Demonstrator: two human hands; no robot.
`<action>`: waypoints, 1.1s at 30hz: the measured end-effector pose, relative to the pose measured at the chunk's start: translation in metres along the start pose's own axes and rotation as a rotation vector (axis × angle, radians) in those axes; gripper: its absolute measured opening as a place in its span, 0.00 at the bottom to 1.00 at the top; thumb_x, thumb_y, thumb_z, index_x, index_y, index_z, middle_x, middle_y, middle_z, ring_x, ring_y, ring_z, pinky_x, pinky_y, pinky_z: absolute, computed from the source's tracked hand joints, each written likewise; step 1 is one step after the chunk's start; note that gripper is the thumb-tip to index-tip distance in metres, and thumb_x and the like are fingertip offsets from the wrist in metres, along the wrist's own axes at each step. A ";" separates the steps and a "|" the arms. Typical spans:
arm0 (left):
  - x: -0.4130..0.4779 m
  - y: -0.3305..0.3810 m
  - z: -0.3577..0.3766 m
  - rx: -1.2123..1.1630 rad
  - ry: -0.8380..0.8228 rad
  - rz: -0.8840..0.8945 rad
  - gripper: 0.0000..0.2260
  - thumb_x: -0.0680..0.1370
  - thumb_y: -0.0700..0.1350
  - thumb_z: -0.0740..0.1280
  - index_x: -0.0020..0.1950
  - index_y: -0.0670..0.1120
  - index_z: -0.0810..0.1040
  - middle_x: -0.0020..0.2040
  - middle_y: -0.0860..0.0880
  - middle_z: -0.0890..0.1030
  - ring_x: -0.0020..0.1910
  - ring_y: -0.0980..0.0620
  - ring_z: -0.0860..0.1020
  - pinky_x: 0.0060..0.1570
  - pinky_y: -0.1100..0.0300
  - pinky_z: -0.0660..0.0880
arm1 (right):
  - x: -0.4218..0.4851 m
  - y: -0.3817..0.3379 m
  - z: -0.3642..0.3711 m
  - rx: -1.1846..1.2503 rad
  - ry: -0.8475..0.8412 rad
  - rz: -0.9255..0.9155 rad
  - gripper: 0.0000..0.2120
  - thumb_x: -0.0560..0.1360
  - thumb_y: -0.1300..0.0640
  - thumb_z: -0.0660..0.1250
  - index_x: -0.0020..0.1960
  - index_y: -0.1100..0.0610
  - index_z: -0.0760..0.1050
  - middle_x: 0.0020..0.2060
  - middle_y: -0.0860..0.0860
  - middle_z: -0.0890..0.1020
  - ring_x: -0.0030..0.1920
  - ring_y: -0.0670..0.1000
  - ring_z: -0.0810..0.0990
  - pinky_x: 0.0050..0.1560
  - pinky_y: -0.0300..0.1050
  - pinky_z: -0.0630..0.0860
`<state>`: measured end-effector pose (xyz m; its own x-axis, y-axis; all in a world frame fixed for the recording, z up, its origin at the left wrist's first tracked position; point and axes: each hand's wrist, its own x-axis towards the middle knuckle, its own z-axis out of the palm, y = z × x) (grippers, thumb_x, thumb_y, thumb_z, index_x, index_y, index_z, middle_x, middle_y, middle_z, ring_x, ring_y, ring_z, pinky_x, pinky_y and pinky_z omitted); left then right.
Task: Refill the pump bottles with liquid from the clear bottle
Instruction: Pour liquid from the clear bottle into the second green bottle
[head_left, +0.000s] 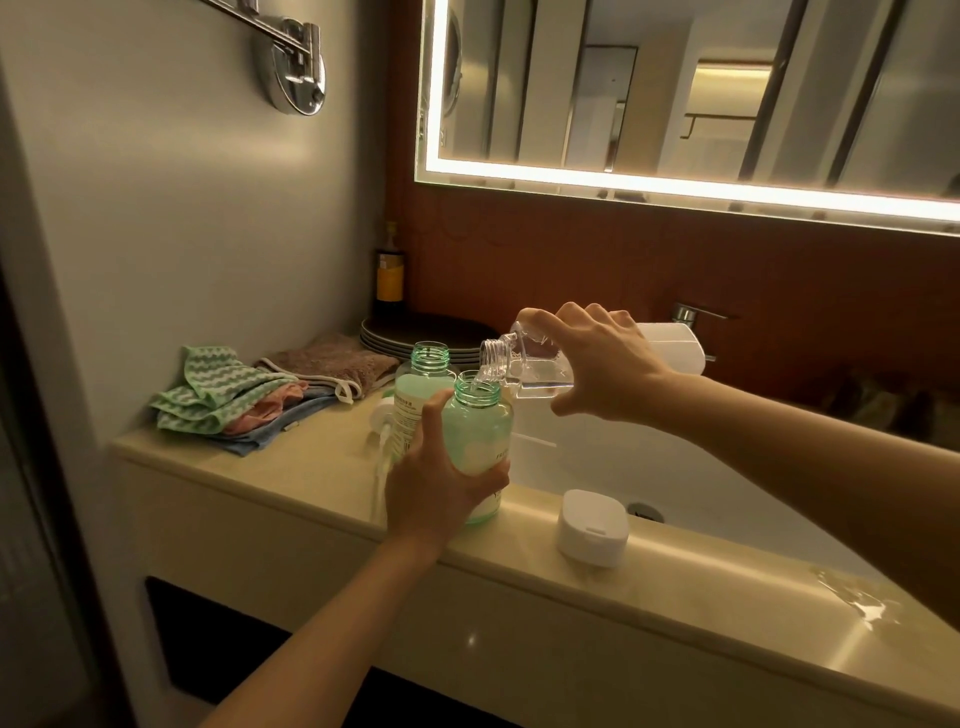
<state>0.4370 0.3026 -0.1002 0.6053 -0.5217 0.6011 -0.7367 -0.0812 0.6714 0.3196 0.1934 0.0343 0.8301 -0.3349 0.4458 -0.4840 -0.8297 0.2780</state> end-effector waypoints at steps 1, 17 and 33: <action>0.000 0.000 0.000 0.000 -0.002 0.001 0.39 0.65 0.56 0.75 0.70 0.49 0.59 0.61 0.45 0.74 0.54 0.45 0.75 0.43 0.60 0.69 | 0.000 0.000 0.000 0.000 -0.001 -0.001 0.44 0.65 0.46 0.75 0.74 0.46 0.52 0.62 0.53 0.71 0.60 0.54 0.69 0.63 0.50 0.64; -0.001 0.002 -0.001 -0.019 -0.001 0.002 0.39 0.65 0.55 0.75 0.70 0.49 0.59 0.62 0.46 0.74 0.55 0.45 0.75 0.43 0.62 0.67 | -0.001 0.000 -0.001 -0.003 -0.005 0.001 0.44 0.66 0.46 0.74 0.73 0.46 0.52 0.62 0.53 0.70 0.61 0.54 0.69 0.63 0.50 0.64; -0.001 -0.001 0.001 -0.029 -0.006 -0.005 0.39 0.65 0.56 0.74 0.70 0.50 0.58 0.64 0.46 0.72 0.57 0.45 0.74 0.45 0.61 0.68 | 0.000 0.000 -0.001 -0.008 -0.002 -0.006 0.44 0.66 0.46 0.74 0.74 0.46 0.53 0.63 0.53 0.70 0.61 0.55 0.69 0.63 0.51 0.64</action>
<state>0.4364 0.3024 -0.1017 0.6073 -0.5268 0.5947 -0.7242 -0.0593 0.6871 0.3192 0.1932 0.0350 0.8336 -0.3304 0.4426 -0.4809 -0.8283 0.2875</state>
